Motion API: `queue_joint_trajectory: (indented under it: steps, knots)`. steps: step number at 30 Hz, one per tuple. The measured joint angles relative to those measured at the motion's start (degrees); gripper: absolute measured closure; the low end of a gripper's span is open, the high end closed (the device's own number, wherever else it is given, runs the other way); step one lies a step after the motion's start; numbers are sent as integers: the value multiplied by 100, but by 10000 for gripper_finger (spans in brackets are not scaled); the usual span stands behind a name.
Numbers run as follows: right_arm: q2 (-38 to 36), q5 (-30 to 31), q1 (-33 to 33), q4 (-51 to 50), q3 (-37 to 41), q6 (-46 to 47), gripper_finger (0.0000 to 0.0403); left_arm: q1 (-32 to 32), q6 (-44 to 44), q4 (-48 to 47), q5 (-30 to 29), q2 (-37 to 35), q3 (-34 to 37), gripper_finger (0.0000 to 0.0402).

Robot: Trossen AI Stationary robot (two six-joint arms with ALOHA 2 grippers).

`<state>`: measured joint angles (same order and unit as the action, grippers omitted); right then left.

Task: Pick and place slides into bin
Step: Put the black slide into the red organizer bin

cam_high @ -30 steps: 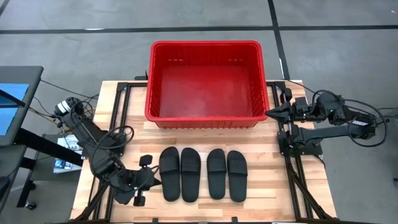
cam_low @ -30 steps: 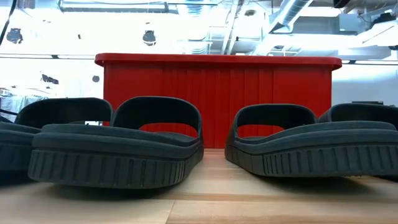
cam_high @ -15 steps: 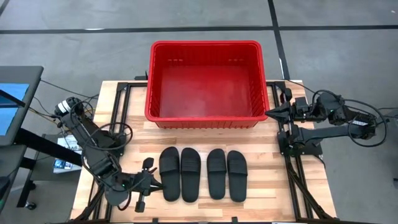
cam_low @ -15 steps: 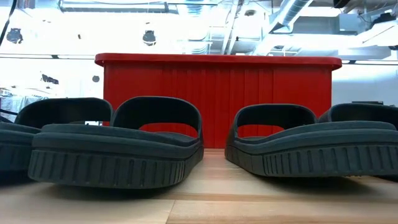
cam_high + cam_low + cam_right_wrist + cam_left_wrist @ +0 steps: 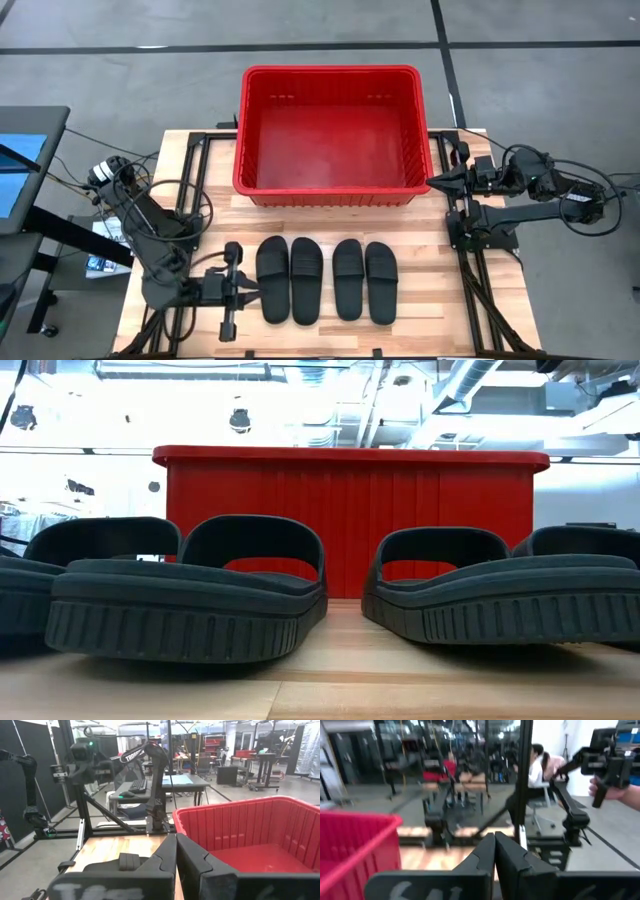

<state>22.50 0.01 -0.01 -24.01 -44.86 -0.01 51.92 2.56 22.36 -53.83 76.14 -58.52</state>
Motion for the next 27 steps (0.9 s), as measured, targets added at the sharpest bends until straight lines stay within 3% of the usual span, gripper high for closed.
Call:
queue_joint_trajectory:
  steps: [4,13,20,27]
  knots:
    - [-1,2,0,32,-1,2,403,-22,440,367,-369,-2,2,402]
    - [-1,10,-10,46,-2,-53,403,-204,426,414,-788,-2,2,401]
    - [0,24,41,64,-17,-1017,403,-359,425,414,-845,-2,4,401]
    - [516,59,468,-551,-841,-1546,403,-524,371,427,-842,-4,7,401]
